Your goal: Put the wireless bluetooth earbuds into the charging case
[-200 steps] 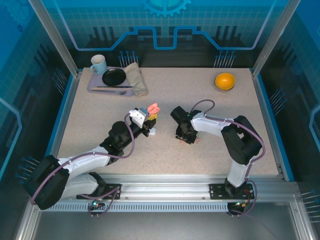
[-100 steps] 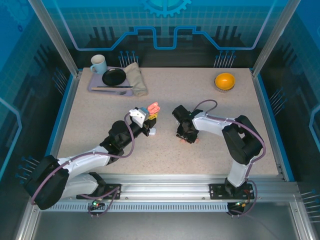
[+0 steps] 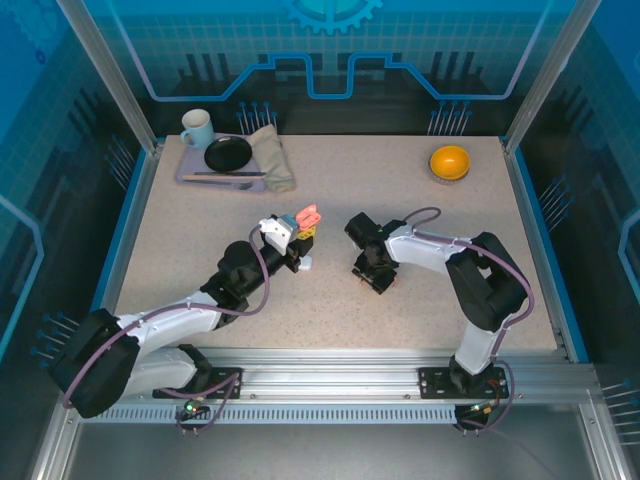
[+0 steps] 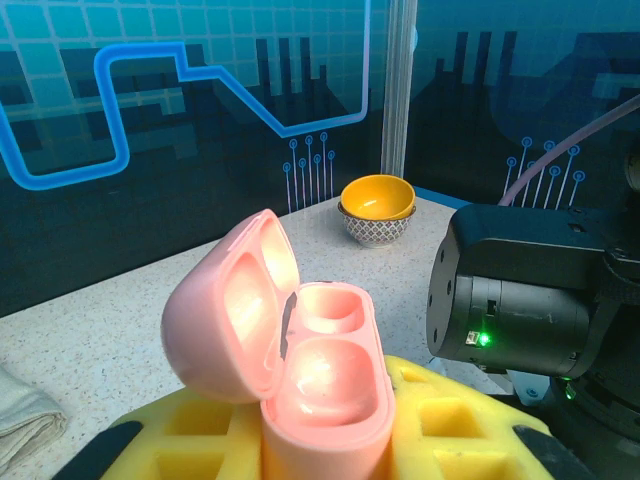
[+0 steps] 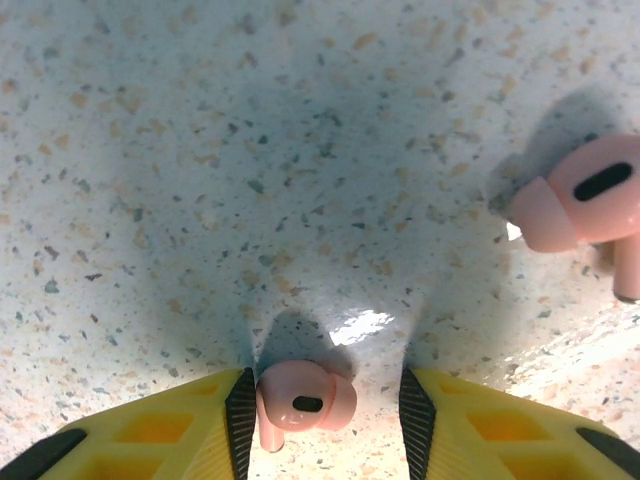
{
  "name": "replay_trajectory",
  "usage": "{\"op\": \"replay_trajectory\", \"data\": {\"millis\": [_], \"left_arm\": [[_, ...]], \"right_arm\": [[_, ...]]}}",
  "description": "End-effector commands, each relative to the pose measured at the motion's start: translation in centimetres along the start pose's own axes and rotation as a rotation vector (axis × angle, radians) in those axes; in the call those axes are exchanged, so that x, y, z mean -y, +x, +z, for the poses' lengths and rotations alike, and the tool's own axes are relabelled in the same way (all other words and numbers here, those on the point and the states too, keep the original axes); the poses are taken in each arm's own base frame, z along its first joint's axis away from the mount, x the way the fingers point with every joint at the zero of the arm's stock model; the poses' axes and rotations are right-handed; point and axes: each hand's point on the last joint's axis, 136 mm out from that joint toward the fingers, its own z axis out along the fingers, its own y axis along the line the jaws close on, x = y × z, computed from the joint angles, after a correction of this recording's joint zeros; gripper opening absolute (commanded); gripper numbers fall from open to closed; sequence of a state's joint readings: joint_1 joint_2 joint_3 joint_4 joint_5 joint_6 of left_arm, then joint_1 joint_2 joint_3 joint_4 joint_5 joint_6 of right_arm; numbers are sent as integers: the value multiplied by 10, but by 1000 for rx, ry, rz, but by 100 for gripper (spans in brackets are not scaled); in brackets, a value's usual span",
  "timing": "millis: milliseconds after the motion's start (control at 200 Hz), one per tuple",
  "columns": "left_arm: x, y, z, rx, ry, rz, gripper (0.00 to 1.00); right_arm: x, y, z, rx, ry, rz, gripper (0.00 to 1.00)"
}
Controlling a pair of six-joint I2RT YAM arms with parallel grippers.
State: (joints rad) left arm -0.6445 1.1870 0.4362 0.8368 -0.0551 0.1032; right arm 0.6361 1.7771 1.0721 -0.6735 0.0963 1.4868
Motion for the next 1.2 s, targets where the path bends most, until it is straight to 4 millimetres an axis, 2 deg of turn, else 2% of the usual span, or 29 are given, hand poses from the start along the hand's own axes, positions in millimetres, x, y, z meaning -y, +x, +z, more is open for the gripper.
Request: {"op": "replay_trajectory", "data": {"millis": [0, 520, 805, 1191], "left_arm": [[5, -20, 3, 63, 25, -11, 0], [6, -16, 4, 58, 27, -7, 0], [6, -13, 6, 54, 29, -8, 0], [6, -10, 9, 47, 30, -7, 0]], "right_arm": [[9, 1, -6, 11, 24, 105, 44], [6, -13, -2, 28, 3, 213, 43], [7, -13, 3, 18, 9, 240, 42], [-3, -13, 4, -1, 0, 237, 39]]}}
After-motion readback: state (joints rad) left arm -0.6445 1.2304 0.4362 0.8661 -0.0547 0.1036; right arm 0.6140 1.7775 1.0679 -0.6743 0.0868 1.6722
